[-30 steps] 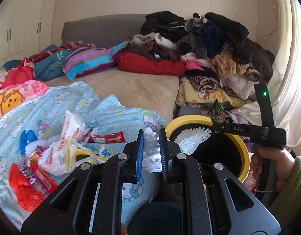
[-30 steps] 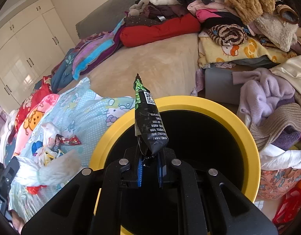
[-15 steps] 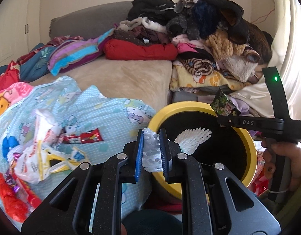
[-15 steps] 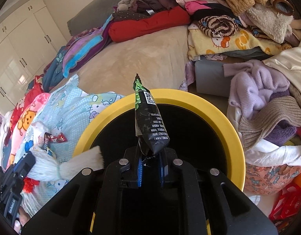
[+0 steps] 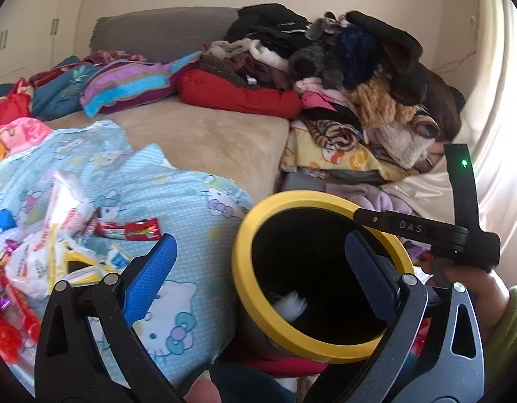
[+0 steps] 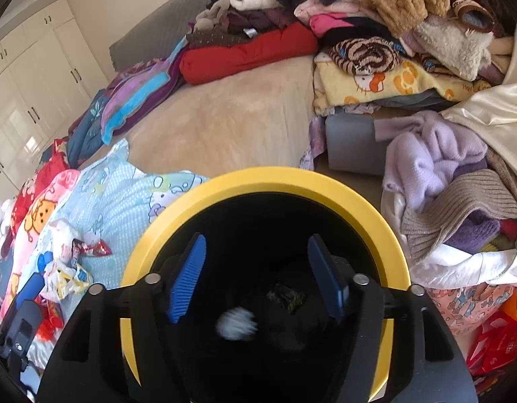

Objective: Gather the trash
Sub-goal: 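Move both tools from the bin back over the trash on the bed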

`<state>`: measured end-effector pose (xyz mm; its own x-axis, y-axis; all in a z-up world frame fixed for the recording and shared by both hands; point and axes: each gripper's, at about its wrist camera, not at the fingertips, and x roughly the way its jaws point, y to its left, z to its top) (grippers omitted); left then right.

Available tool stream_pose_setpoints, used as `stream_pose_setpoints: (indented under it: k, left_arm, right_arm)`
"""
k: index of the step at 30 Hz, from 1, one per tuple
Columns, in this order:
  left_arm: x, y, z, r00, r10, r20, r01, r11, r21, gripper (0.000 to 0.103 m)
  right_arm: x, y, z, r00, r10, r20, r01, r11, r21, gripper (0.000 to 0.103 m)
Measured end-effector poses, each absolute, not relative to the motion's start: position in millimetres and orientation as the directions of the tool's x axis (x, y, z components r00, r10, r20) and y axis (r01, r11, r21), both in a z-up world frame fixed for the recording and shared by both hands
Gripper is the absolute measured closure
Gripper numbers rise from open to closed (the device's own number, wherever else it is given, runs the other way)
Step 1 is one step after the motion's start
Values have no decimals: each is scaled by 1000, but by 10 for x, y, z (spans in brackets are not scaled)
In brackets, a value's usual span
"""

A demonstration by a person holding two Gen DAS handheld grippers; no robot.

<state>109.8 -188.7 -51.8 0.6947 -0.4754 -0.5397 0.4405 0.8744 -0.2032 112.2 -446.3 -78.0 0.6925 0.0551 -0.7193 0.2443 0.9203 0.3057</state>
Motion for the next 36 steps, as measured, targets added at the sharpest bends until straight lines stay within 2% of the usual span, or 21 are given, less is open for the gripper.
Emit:
stream_pose_setpoints:
  k: [12,17,21,36]
  left_arm:
    - [1049,-1488,-374,762,-403,-507,346,915,-208,11]
    - [1013,-1306,-314,790,-370,-489,308,929,-206,11]
    - [997,-1179,-273,811,-340,-477,278,940,-198,11]
    - [966,-627,-200,855,-236,-462,150,965,-217,11]
  right_arm:
    - [1106,-4141,-523,757,51,-652,176,945,278,36]
    - [1126,-3939,-444,767,73,-638,128,956,263,35]
    - [1125,-3768,-386,775,89,-625,93,963,252,29]
    - [1103,-3109,-257,781,192,-594,-72,973,220,27]
